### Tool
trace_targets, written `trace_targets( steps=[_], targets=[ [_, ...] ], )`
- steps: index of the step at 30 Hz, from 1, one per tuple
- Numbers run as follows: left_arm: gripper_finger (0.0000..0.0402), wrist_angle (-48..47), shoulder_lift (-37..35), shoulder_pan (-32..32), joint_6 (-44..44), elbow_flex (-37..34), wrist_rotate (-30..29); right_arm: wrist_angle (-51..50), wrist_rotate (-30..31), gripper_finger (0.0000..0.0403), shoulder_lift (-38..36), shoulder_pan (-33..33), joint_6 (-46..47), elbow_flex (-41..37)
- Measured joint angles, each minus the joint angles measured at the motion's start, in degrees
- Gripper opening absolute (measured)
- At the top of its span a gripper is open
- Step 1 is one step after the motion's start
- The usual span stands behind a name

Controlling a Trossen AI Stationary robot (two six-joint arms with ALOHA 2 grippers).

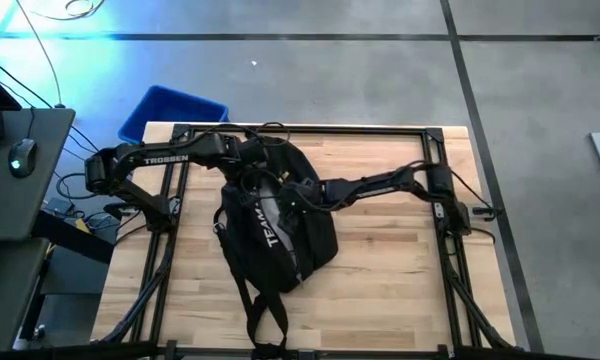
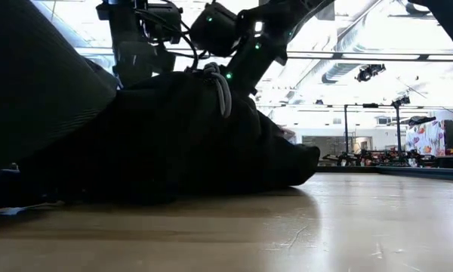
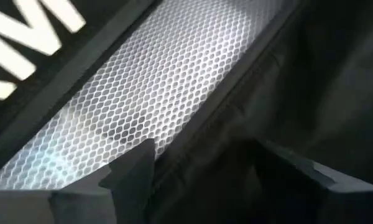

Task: Unpack backpack
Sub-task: Remove the cellphone from the backpack

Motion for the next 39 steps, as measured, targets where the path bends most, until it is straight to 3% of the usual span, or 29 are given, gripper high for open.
trace_targets(
  steps=[3, 10, 17, 22, 25, 28, 33, 39],
  targets=[
    [0.0000, -0.02, 0.00, -0.02, 2.13, 0.00, 0.37, 0.27, 1.95, 0.0188, 0.71, 0.62, 3.47, 0.09],
    [0.0000, -0.04, 0.00, -0.02, 4.70, 0.00, -0.06, -2.11, 0.60, 0.0017, 0.37, 0.82, 11.30, 0.13],
    [0.0000, -0.76, -0.04, -0.09, 5.40, 0.00, -2.71, -11.36, 0.24, 0.0002, -5.46, 0.83, 15.06, 1.18],
    [0.0000, -2.34, -0.11, -0.07, 3.37, -0.20, -4.69, -24.89, 3.78, 0.0001, -11.47, 0.65, 20.16, 1.18],
    [0.0000, -0.62, -0.97, 1.24, 1.81, -4.06, -6.00, -35.09, 5.47, 0.0001, -13.92, -0.14, 24.05, 1.20],
    [0.0000, 2.55, -2.90, 2.41, 0.56, -10.54, -3.42, -41.44, 5.52, 0.0000, -14.19, -1.17, 23.66, 0.32],
    [0.0000, 4.43, -7.93, 2.64, -2.33, -19.93, -2.83, -44.15, 3.28, 0.0000, -15.25, -2.36, 21.05, -5.13],
    [0.0000, 6.75, -15.02, 2.54, -6.41, -24.41, -4.20, -41.58, 0.85, 0.0000, -23.07, -3.28, 24.98, -14.95]
  ],
)
